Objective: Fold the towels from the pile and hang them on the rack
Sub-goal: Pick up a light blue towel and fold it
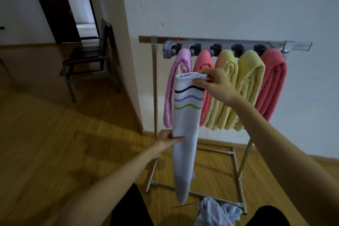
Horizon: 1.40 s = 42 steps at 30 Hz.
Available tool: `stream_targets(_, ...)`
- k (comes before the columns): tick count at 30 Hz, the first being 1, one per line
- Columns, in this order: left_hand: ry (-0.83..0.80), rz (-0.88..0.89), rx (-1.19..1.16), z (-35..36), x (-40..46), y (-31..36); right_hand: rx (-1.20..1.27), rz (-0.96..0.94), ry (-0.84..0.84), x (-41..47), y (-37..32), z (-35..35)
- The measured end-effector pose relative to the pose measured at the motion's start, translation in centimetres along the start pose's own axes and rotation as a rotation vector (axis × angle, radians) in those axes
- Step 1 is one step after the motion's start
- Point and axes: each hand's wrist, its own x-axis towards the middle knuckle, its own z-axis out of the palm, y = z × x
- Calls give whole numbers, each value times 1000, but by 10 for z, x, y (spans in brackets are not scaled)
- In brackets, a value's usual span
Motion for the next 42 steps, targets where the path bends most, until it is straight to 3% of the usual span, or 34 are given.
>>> stream_targets(3, -47, -30, 14, 14, 14, -7, -18, -15, 172, -4, 4, -10)
stream_targets(6, 28, -19, 12, 15, 22, -14, -49, 40, 426, -19, 19, -20)
stream_targets(12, 86, 98, 44, -11, 25, 10, -109, 391, 632, -63, 71, -38)
stream_targets(15, 48, 153, 15, -27, 20, 45, -127, 585, 524, -86, 96, -27)
stream_targets(19, -3, 243, -13, -38, 15, 85, -309, 800, 54, -104, 126, 1)
stream_targets(22, -100, 310, 39, -46, 11, 108, -424, 864, -300, -107, 134, 20)
stream_targets(26, -256, 315, 250, -56, 4, 135, -442, 820, -503, -100, 124, 28)
stream_targets(28, -293, 322, 323, -62, 1, 146, -364, 747, -456, -90, 118, 28)
stream_targets(31, -364, 311, 400, -67, -1, 153, 99, 582, -246, -72, 90, 29)
stream_targets(34, -372, 320, 421, -69, -1, 158, 449, 478, -215, -62, 62, 29)
stream_targets(37, -370, 341, 443, -69, -1, 160, 569, 407, -314, -57, 51, 36)
stream_targets(42, -380, 336, 412, -69, -3, 161, 527, 362, -358, -47, 38, 48)
